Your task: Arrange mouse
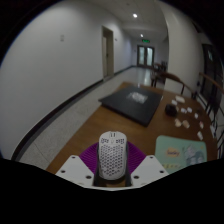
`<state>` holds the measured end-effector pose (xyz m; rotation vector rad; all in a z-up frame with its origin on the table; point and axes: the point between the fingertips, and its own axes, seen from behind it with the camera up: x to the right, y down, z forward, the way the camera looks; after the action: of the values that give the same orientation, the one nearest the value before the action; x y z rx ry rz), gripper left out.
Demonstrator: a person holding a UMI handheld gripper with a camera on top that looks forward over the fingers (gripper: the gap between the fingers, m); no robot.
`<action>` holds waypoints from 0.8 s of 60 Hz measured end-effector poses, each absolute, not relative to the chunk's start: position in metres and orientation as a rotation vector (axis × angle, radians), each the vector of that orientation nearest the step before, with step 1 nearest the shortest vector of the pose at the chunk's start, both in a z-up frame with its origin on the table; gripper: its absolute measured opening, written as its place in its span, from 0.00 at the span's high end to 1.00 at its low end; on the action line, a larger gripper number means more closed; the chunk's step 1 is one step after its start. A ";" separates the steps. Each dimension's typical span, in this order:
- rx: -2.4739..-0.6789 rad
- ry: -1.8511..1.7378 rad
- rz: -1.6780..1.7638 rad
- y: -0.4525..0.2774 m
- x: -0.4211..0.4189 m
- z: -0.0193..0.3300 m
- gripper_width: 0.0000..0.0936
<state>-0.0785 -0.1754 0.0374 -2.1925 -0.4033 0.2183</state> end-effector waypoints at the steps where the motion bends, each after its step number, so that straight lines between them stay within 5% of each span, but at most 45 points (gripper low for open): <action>1: -2.161 -0.410 0.215 -0.177 -0.076 0.050 0.61; 9: -1.916 -0.333 0.152 -0.188 -0.002 0.173 0.62; 15: -1.875 -0.172 0.109 -0.200 0.089 0.209 0.62; 19: -1.929 -0.105 0.045 -0.210 0.146 0.182 0.62; 28: -2.156 -0.033 0.043 -0.238 0.201 0.062 0.62; 38: -2.224 -0.021 0.038 -0.237 0.199 0.021 0.62; 48: -2.268 -0.074 0.076 -0.241 0.197 0.022 0.31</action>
<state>0.1969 -0.2406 0.0222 -2.2682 -0.0740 0.0760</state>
